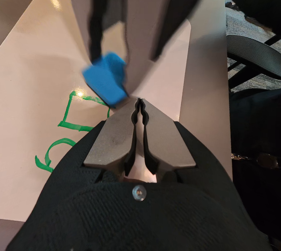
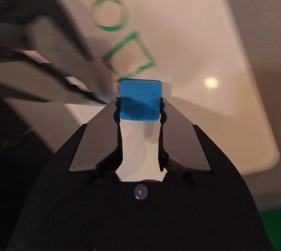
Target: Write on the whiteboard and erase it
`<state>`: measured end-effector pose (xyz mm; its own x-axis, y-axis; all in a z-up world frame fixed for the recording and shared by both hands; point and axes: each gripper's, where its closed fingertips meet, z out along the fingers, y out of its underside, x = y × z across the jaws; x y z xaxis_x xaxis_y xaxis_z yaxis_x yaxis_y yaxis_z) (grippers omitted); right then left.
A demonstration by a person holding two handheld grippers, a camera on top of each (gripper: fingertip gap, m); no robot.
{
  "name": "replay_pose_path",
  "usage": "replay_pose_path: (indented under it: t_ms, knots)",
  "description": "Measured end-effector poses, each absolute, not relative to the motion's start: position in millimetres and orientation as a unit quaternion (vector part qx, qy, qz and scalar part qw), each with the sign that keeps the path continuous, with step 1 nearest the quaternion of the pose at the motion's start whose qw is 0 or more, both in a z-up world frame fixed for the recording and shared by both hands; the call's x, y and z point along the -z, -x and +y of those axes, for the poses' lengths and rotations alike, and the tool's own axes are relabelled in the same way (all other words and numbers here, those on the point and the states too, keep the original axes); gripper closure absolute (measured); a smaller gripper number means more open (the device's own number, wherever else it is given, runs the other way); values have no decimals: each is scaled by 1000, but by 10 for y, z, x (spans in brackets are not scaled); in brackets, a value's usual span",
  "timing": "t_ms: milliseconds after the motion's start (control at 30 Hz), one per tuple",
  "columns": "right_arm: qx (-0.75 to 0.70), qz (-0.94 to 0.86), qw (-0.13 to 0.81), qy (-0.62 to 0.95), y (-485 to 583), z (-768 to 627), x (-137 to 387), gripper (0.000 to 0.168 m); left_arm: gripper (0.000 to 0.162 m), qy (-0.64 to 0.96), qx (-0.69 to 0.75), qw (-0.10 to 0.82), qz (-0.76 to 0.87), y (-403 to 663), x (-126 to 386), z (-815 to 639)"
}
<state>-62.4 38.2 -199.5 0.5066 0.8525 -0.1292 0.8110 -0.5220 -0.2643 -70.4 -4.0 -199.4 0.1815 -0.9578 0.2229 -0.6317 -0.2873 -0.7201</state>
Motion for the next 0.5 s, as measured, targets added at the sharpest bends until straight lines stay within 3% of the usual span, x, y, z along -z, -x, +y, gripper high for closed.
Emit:
replay_pose_path:
  t_ms: [200, 500]
  knots:
    - [-30, -445, 123, 886, 379, 681, 1969, 119, 162, 721, 335, 239, 558, 710, 1991, -87]
    - [-172, -459, 160, 857, 750, 490, 1828, 118, 162, 723, 304, 242, 572, 1205, 1934, -204]
